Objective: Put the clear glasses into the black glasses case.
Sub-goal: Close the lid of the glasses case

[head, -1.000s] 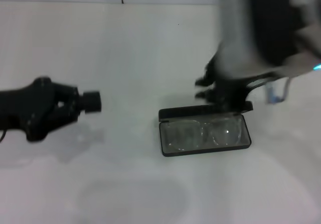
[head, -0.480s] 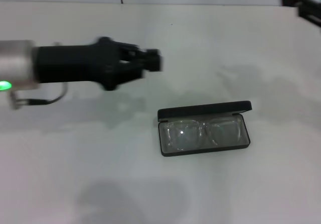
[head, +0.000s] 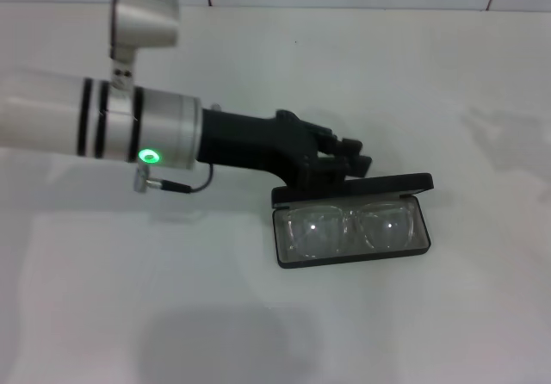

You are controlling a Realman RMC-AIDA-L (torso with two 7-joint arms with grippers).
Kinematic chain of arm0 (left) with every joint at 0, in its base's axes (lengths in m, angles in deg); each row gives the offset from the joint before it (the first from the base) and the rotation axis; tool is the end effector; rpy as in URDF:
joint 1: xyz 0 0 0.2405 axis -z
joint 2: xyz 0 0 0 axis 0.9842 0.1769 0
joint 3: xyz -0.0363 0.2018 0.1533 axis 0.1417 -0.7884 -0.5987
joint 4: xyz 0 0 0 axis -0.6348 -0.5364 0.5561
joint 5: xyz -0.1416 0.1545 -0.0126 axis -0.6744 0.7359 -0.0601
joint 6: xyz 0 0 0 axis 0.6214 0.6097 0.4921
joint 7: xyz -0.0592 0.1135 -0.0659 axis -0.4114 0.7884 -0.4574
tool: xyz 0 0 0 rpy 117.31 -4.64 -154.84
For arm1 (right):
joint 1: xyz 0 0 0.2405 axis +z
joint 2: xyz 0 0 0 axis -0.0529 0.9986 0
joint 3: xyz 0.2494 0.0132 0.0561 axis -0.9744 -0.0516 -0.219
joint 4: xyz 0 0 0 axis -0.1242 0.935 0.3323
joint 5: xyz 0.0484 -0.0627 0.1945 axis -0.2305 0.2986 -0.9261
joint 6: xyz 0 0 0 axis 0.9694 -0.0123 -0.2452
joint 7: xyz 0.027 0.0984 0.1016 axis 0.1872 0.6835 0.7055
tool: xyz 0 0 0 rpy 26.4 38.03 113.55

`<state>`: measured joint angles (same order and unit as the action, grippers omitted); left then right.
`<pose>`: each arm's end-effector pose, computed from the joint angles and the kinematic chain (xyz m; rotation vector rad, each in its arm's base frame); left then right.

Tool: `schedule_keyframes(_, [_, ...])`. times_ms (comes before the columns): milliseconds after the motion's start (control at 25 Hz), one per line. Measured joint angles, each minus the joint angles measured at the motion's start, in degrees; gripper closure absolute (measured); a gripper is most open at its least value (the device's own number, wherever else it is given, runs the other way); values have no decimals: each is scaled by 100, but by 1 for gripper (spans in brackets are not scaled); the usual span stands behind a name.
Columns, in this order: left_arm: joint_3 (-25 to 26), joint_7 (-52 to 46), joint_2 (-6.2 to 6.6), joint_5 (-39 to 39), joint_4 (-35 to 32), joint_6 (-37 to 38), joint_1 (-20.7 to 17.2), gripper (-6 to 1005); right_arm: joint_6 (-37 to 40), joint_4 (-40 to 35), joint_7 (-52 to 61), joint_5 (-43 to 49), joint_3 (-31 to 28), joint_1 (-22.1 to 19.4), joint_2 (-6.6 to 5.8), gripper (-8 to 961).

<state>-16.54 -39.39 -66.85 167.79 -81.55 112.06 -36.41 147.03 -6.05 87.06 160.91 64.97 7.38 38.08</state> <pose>-0.1661 0.3543 -0.0608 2.9647 0.6181 0.6891 0.2494 0.3016 0.1527 -2.2429 0.4869 0.9345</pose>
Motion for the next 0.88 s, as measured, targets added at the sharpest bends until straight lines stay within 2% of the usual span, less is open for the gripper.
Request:
schedule_keyframes(240, [-1042, 122, -18, -792, 169, -730, -2, 755, 77, 659, -308, -16, -158, 189, -11, 803])
schedule_keyframes(360, [-1349, 127, -19, -1059, 172, -1019, 2, 739, 81, 862, -388, -1, -174, 299, -12, 803])
schedule_keyframes(640, [-1700, 129, -34, -1253, 187, -1526, 12, 723, 49, 1063, -464, 17, -187, 363, -13, 802])
schedule_keyframes(880, [-1841, 129, -30, -1253, 246, -1622, 11, 709, 42, 1102, -477, 22, -195, 379, -12, 802])
